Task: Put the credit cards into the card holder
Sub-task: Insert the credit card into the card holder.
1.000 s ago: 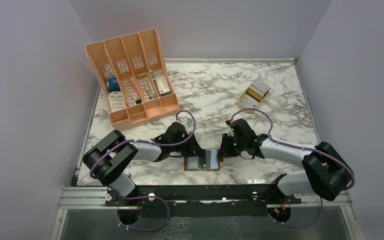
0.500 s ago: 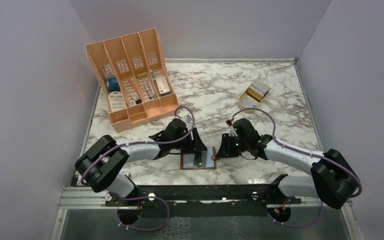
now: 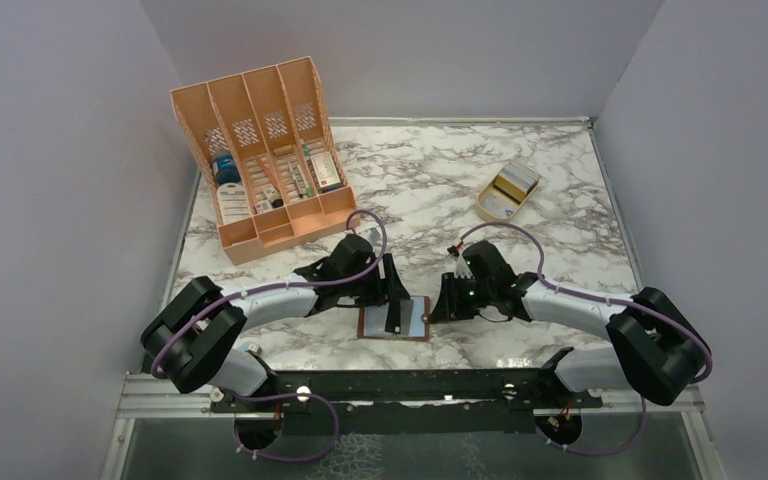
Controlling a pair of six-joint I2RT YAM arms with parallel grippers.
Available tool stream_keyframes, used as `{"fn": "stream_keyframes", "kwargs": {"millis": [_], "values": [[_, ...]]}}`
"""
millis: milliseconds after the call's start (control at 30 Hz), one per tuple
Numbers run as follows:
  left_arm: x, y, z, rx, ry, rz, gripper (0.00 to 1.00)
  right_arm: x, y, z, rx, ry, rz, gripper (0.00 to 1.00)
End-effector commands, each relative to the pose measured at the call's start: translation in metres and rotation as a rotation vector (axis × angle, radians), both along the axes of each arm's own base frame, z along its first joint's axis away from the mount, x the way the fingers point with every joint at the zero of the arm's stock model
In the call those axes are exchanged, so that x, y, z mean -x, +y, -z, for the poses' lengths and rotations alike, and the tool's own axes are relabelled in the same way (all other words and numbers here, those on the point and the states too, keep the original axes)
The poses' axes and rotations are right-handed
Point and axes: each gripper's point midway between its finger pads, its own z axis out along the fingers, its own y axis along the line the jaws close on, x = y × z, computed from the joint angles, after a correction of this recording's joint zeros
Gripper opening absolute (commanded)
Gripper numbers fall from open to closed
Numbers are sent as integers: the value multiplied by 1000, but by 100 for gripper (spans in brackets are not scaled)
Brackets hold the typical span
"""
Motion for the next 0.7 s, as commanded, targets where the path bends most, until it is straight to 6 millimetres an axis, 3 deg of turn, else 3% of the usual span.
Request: {"fn": "stream_keyframes", "kwargs": {"millis": [0,433,667], "values": [[10,3,5,-2,12,16,69,2,7,-1,-42,-5,-19,22],[24,-2,9,35,72,13,67,3,8,0,-57,0,-14,21],[31,-15,6,105,106,17,66,6,8,3,-66,14,-9,20]]}}
